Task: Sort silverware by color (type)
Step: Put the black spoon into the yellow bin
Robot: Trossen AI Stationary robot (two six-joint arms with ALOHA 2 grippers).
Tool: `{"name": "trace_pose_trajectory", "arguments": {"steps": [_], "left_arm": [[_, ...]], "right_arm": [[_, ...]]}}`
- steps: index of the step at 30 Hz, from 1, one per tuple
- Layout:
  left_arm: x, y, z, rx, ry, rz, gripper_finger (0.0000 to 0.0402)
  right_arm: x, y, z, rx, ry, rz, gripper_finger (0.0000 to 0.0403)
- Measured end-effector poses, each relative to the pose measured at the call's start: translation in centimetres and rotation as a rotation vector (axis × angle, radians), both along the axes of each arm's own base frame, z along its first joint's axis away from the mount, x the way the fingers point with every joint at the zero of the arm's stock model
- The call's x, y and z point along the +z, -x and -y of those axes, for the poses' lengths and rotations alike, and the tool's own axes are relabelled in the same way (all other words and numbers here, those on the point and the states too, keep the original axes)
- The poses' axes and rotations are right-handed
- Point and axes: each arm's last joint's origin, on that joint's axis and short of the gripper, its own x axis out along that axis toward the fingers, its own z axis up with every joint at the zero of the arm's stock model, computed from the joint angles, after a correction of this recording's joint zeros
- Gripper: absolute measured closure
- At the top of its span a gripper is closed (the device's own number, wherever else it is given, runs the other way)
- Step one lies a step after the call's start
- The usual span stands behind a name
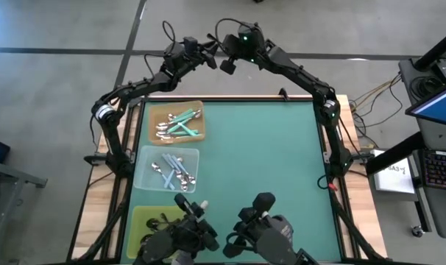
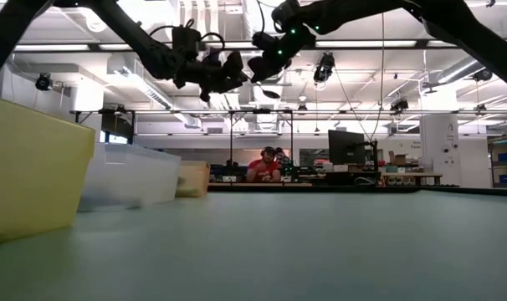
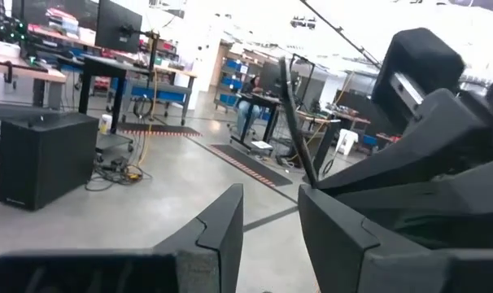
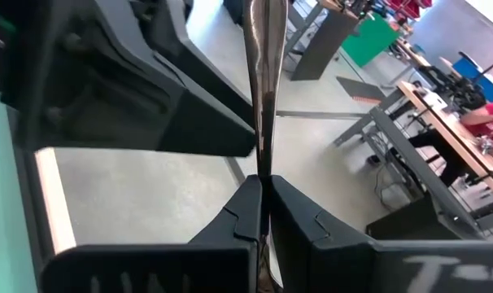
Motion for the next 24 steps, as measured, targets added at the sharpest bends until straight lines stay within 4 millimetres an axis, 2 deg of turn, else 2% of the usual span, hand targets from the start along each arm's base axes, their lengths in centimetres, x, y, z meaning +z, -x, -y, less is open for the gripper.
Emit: {"name": "trace_pose_trajectory", "arguments": {"steps": [7, 17, 20, 24], "left_arm": [[1.3, 0.3, 0.5, -0.023, -0.036, 0.028, 0.0298], [1.8, 0.5, 0.7, -0.043, -0.048, 0.039, 0.0300], [1.8, 0.5, 0.6, -0.046, -0.045, 0.040, 0.0320], [1.8, 0.6, 0.7, -0.070, -0.034, 0.049, 0.0386]], "right_arm": [[0.1, -0.1, -0.2, 0.003, 0.000, -0.001, 0.0394], [0.6, -0.3, -0.9, 0.019, 0.008, 0.009, 0.0394], [0.7, -0.3, -1.2, 0.022, 0.010, 0.011, 0.0394], [0.7, -0.4, -1.3, 0.027, 0.007, 0.007, 0.0394]]}}
